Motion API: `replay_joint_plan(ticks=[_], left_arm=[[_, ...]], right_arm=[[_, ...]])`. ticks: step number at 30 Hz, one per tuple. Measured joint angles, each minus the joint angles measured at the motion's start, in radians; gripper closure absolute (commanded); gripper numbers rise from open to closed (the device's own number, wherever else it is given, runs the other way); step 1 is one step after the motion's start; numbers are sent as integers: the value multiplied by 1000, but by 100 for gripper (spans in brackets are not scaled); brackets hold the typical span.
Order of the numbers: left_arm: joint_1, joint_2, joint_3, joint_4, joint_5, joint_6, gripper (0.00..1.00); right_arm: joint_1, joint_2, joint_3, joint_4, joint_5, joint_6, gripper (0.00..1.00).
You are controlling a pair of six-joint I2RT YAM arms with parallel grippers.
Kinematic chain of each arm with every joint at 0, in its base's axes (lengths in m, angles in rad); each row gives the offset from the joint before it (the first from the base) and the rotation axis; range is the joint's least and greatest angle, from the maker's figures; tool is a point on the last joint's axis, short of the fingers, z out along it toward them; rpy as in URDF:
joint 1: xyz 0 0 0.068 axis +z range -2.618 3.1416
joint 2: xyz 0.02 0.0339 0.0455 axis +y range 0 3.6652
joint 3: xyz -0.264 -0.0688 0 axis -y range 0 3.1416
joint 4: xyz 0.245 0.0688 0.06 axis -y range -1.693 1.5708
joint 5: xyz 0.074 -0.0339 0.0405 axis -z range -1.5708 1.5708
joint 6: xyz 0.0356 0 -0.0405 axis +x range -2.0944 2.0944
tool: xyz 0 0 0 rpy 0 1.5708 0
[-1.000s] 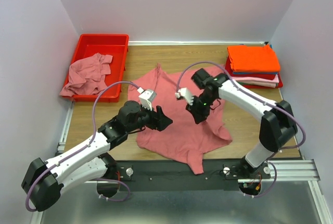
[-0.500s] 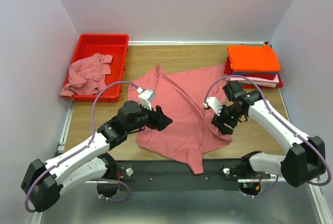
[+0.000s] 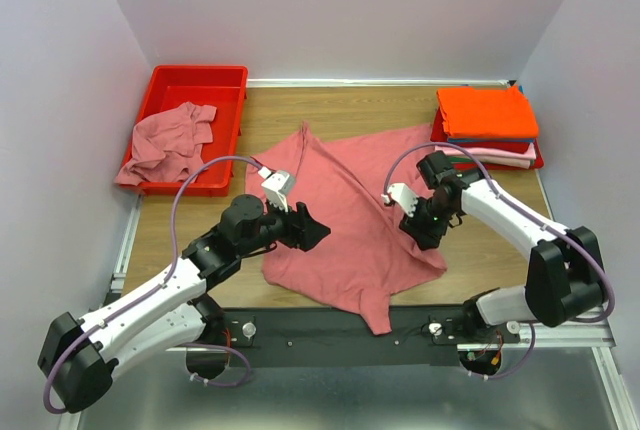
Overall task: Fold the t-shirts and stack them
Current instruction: Flatten the tshirt out
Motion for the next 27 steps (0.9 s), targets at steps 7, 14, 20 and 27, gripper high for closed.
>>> replay_joint_plan(ticks=[7, 14, 20, 27], left_arm=[[0, 5, 0, 0, 0, 0, 23], [0, 13, 0, 0, 0, 0, 23], [0, 14, 0, 0, 0, 0, 23], [0, 14, 0, 0, 0, 0, 23]], right_arm=[[0, 12, 19, 32, -1, 14, 40], [0, 20, 43, 48, -23, 23, 52], [0, 40, 45, 57, -66, 37, 96], [0, 3, 56, 61, -2, 42, 100]])
